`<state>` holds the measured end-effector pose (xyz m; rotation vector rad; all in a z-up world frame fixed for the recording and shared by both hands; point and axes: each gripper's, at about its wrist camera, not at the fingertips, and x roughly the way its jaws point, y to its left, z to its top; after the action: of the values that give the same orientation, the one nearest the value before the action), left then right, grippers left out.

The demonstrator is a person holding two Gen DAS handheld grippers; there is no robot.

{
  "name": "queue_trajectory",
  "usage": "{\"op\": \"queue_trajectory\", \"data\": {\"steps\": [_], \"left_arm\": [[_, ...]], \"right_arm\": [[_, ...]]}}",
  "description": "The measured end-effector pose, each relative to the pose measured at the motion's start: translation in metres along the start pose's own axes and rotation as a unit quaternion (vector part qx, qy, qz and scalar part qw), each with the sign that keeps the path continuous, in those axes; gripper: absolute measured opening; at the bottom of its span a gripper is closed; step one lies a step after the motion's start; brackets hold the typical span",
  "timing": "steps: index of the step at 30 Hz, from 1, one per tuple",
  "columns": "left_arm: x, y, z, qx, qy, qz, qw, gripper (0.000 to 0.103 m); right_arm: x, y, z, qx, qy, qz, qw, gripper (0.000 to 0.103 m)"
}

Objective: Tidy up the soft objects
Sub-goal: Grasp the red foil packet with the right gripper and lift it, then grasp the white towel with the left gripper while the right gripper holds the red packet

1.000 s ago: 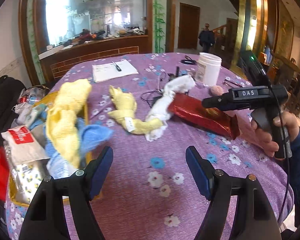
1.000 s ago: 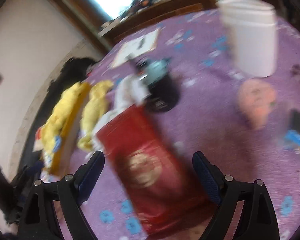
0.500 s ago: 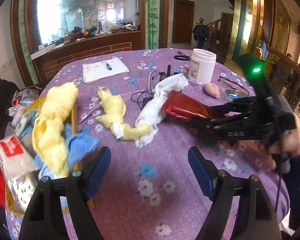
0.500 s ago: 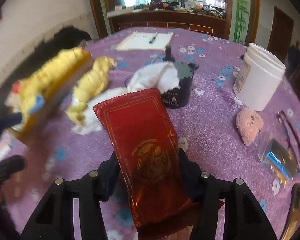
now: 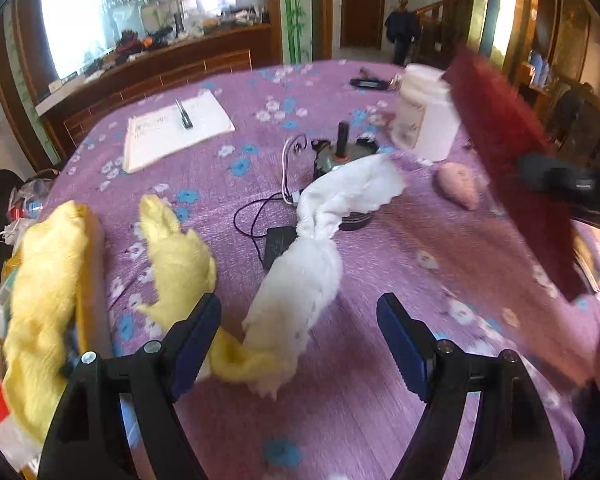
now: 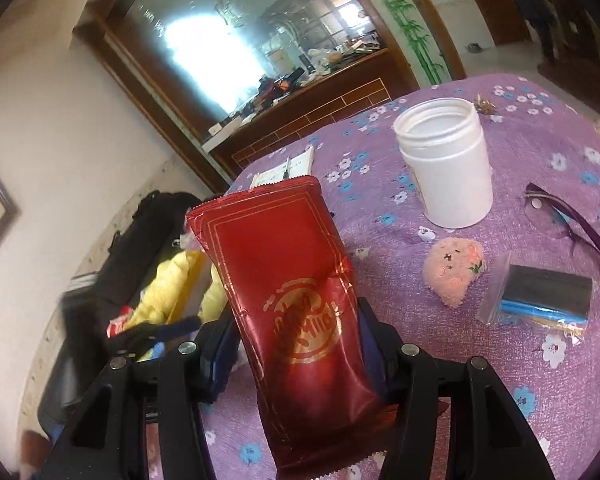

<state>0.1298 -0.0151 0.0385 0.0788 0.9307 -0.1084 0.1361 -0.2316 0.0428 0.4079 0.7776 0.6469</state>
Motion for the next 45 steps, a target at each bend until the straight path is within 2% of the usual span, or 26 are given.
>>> {"op": "queue_trajectory", "data": {"steps": [5, 7, 9, 11, 14, 18, 21, 24, 27, 30, 35, 38, 45], "left_arm": [[0.026, -0.008, 0.009, 0.014, 0.011, 0.000, 0.9998, 0.077], [0.032, -0.012, 0.010, 0.015, 0.014, -0.001, 0.9998, 0.062], [0.038, -0.016, 0.009, 0.019, 0.013, 0.020, 0.9995, 0.052], [0.042, -0.015, 0.006, 0.019, 0.011, 0.036, 0.9991, 0.046], [0.033, -0.012, -0.004, -0.006, -0.002, 0.028, 0.9996, 0.044], [0.008, -0.017, -0.026, -0.020, -0.010, 0.019, 0.9996, 0.044], [-0.010, -0.021, -0.050, -0.035, -0.012, 0.017, 0.9992, 0.044], [-0.014, -0.027, -0.060, -0.025, -0.018, 0.040, 0.9987, 0.044], [-0.007, -0.027, -0.060, -0.028, -0.017, 0.044, 0.9985, 0.045], [0.003, -0.027, -0.058, -0.024, -0.015, 0.051, 0.9983, 0.045], [0.008, -0.020, -0.057, -0.045, -0.016, 0.038, 0.9981, 0.051], [0.009, -0.020, -0.057, -0.044, -0.016, 0.042, 0.9980, 0.053], [0.011, -0.015, -0.057, -0.061, -0.013, 0.043, 0.9971, 0.061]], "right_arm": [[-0.001, 0.003, -0.001, 0.000, 0.004, 0.007, 1.000, 0.059], [-0.002, 0.005, -0.003, -0.006, 0.006, 0.007, 1.000, 0.059], [0.002, 0.009, -0.004, -0.017, 0.008, 0.002, 1.000, 0.059], [0.006, 0.010, -0.003, -0.027, 0.009, -0.006, 1.000, 0.059], [0.011, 0.013, -0.003, -0.041, 0.013, -0.020, 0.999, 0.059], [0.022, 0.020, -0.008, -0.068, 0.034, -0.052, 0.996, 0.059], [0.036, 0.029, -0.018, -0.098, 0.071, -0.077, 0.990, 0.059], [0.051, 0.042, -0.033, -0.136, 0.103, -0.115, 0.979, 0.059], [0.065, 0.052, -0.048, -0.179, 0.123, -0.158, 0.963, 0.059], [0.076, 0.047, -0.055, -0.182, 0.144, -0.169, 0.958, 0.059], [0.079, 0.041, -0.056, -0.184, 0.148, -0.185, 0.954, 0.060], [0.081, 0.042, -0.058, -0.193, 0.147, -0.193, 0.951, 0.062], [0.085, 0.034, -0.057, -0.174, 0.151, -0.185, 0.955, 0.067]]}}
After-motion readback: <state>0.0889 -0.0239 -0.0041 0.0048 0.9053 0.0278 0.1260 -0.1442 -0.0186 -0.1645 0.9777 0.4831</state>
